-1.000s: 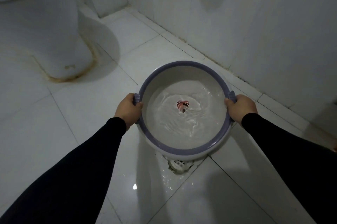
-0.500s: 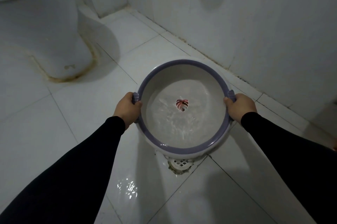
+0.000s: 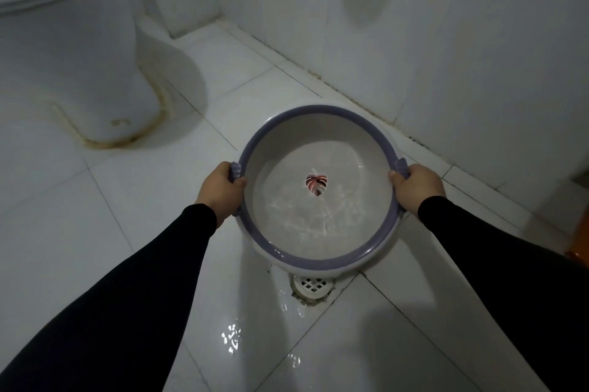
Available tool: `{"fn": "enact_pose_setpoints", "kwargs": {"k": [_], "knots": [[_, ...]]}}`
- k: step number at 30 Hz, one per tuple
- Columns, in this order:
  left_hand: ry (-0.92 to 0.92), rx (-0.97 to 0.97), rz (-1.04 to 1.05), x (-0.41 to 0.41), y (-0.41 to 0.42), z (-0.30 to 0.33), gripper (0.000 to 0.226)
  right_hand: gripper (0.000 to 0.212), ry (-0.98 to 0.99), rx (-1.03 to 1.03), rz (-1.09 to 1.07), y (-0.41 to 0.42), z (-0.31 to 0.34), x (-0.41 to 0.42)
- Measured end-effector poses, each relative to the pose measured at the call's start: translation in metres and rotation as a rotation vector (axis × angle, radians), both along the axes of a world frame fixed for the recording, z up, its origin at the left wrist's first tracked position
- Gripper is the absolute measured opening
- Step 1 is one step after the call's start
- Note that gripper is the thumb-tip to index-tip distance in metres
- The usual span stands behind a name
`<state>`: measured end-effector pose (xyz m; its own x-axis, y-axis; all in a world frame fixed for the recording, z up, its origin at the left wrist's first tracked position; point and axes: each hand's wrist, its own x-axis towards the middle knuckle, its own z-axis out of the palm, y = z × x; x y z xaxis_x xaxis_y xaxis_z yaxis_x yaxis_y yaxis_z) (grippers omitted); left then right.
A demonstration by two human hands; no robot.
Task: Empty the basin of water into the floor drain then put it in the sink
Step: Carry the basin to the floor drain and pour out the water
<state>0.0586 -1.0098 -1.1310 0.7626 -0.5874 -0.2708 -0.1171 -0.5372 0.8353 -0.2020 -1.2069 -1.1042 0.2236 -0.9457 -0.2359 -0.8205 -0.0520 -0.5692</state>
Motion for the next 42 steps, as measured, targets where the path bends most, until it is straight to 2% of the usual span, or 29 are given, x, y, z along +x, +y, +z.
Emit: {"fn": "enact_pose_setpoints", "kwargs": {"k": [16, 27, 31, 42], "knots": [[0.008, -0.03, -0.007, -0.0014, 0.0025, 0.0079, 0.019, 0.04, -0.006, -0.014, -0.012, 0.0021, 0.0053, -0.0019], [0.034, -0.047, -0.005, -0.0039, 0.0042, 0.009, 0.014, 0.04, 0.001, -0.005, -0.014, 0.0049, 0.0059, -0.0028], [-0.011, -0.035, -0.013, -0.0052, 0.0033, 0.0093, 0.005, 0.04, -0.004, -0.001, -0.008, 0.0053, 0.0059, -0.0041], [-0.002, -0.012, -0.012, -0.0053, 0.0023, 0.01, 0.004, 0.039, 0.012, -0.004, -0.008, 0.0056, 0.0076, -0.0058]]}}
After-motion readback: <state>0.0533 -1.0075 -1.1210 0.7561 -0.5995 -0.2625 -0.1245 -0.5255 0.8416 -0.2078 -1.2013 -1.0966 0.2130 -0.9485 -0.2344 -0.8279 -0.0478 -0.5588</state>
